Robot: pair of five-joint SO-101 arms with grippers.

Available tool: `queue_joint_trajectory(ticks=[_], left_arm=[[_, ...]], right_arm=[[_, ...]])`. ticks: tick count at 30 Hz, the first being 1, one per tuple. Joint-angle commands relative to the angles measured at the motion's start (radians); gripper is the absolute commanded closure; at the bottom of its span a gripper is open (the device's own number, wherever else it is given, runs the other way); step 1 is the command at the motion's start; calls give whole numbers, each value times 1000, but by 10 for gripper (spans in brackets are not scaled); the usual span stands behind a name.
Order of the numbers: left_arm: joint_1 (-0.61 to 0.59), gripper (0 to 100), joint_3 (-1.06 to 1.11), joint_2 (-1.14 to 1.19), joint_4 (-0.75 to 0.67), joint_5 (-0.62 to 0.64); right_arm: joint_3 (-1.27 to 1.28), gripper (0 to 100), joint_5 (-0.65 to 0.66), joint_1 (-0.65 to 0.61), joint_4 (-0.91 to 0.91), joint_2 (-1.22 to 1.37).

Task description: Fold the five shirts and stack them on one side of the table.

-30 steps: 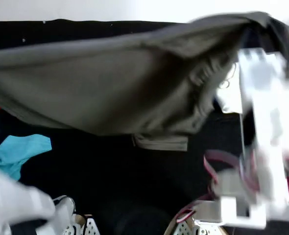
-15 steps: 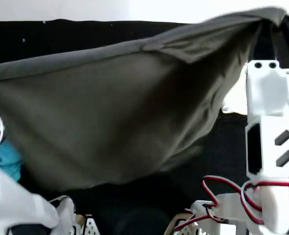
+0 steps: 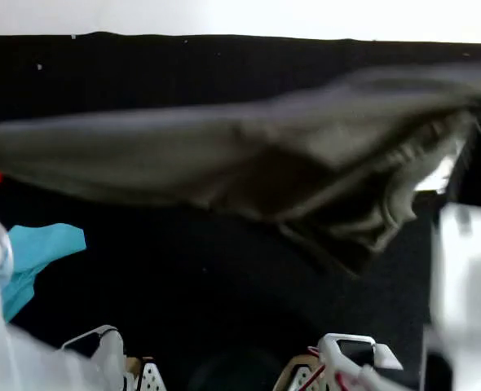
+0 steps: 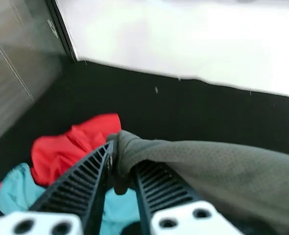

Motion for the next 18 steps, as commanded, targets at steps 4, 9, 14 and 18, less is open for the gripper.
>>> queue_joint_trajectory(ticks=[4, 9, 14, 18], left_arm=[[-15, 992, 94, -45, 8, -57], [-62, 992, 226, -8, -8, -64], [-51, 992, 344, 128, -120, -64], [28, 992, 380, 288, -161, -64]], right_arm=[[59, 993, -2, 2, -87, 1], [325, 993, -8, -1, -220, -1], [713, 993, -2, -64, -410, 1], [1075, 993, -2, -91, -661, 2]])
